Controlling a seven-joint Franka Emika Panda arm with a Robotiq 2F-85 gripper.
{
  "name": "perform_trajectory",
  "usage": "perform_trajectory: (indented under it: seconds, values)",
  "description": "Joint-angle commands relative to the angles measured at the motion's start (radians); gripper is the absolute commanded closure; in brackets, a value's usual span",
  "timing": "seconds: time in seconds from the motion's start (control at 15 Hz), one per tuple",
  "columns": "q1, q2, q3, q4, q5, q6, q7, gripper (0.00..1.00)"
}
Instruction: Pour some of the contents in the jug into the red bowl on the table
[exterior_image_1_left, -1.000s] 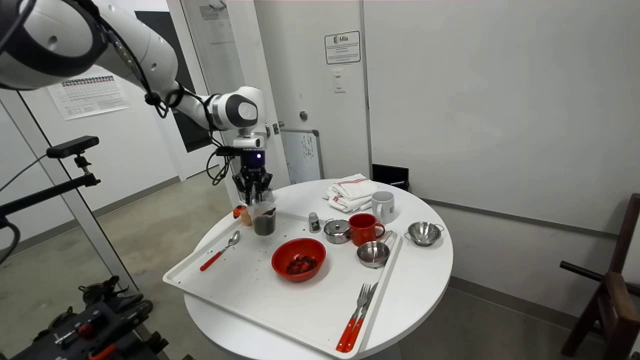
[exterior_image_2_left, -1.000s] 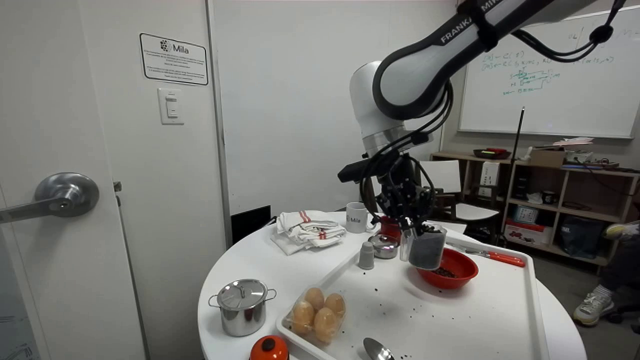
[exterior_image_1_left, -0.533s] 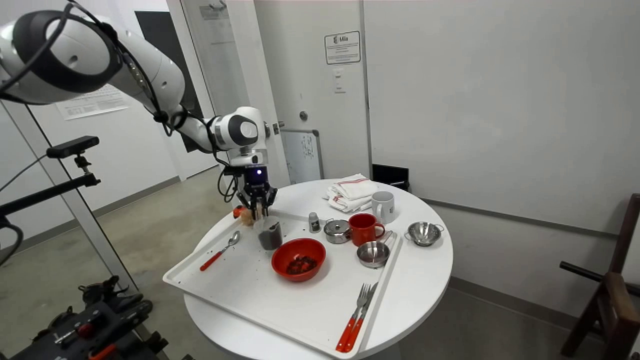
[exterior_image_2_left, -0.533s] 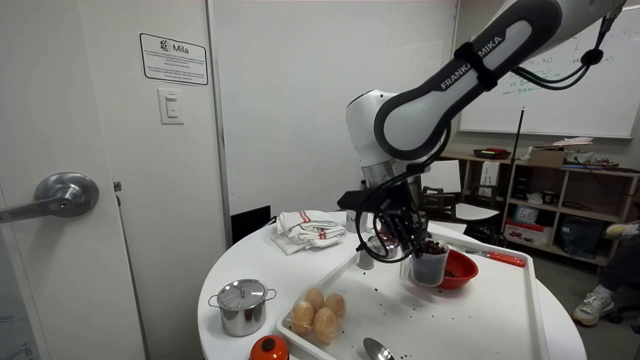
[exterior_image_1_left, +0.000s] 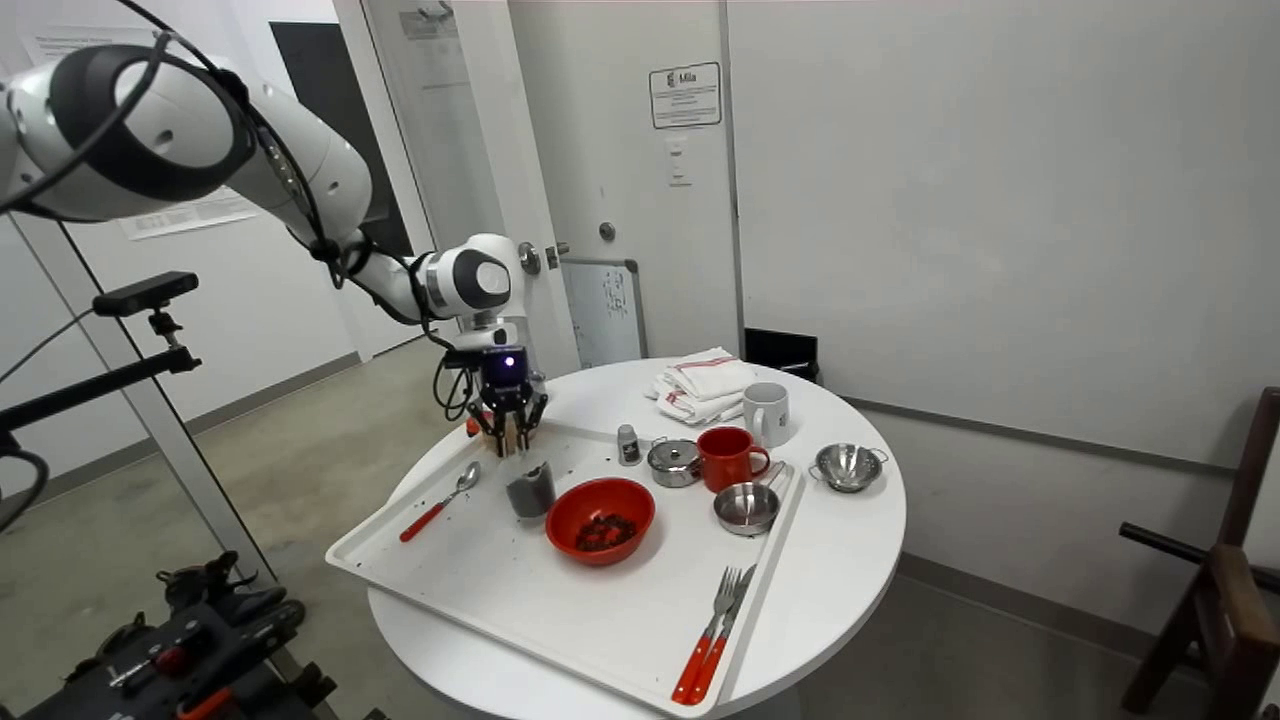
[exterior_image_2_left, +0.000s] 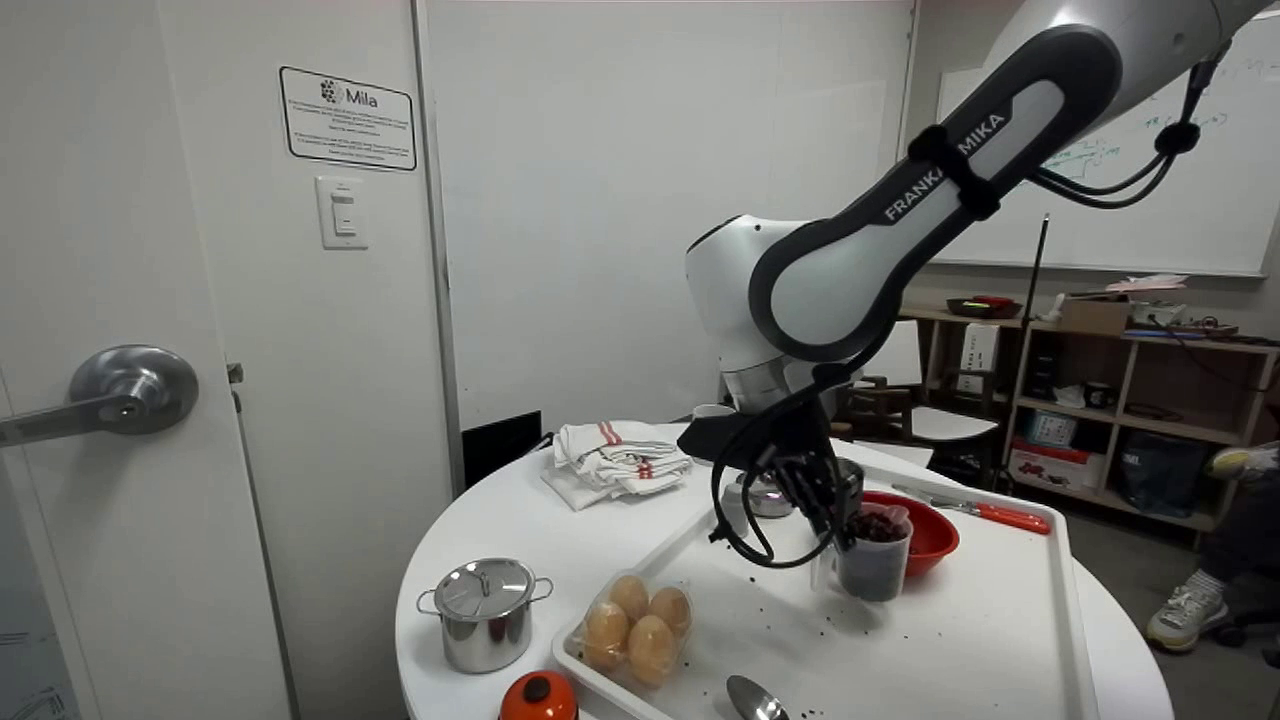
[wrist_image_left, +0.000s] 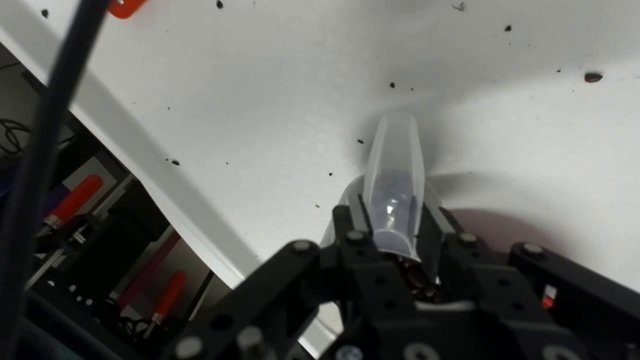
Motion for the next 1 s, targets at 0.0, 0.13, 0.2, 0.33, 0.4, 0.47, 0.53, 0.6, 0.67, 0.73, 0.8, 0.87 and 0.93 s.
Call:
perform_trajectory:
  seconds: [0.0, 0.13, 0.2, 0.33, 0.4, 0.47, 0.53, 0.6, 0.67, 0.73, 0.8, 0.87, 0.93]
  values:
    - [-0.01, 0.001, 0.023, -0.012, -0.004, 0.014, 0.012, 0.87]
    - [-0.013, 0.015, 0.032, -0.009, 0.004, 0.024, 0.009, 0.87]
    - [-0.012, 0.025, 0.033, -0.005, 0.004, 0.021, 0.01, 0.87]
    - [-0.011, 0.037, 0.035, -0.001, 0.003, 0.023, 0.011, 0.87]
    - [-0.011, 0.043, 0.036, 0.001, 0.004, 0.028, 0.012, 0.87]
    - [-0.011, 0.05, 0.035, 0.005, 0.004, 0.031, 0.012, 0.87]
    - [-0.007, 0.058, 0.032, 0.008, -0.005, 0.04, 0.012, 0.8]
    - [-0.008, 0.063, 0.032, 0.011, -0.004, 0.041, 0.009, 0.47]
    - [-0.007, 0.062, 0.031, 0.011, -0.005, 0.044, 0.011, 0.46]
    - [-0.009, 0.058, 0.032, 0.009, -0.003, 0.046, 0.008, 0.4]
    - [-0.011, 0.048, 0.033, 0.002, 0.0, 0.049, 0.006, 0.33]
    - [-0.014, 0.038, 0.033, -0.006, 0.002, 0.055, 0.005, 0.24]
    - [-0.015, 0.027, 0.033, -0.015, 0.003, 0.065, 0.004, 0.18]
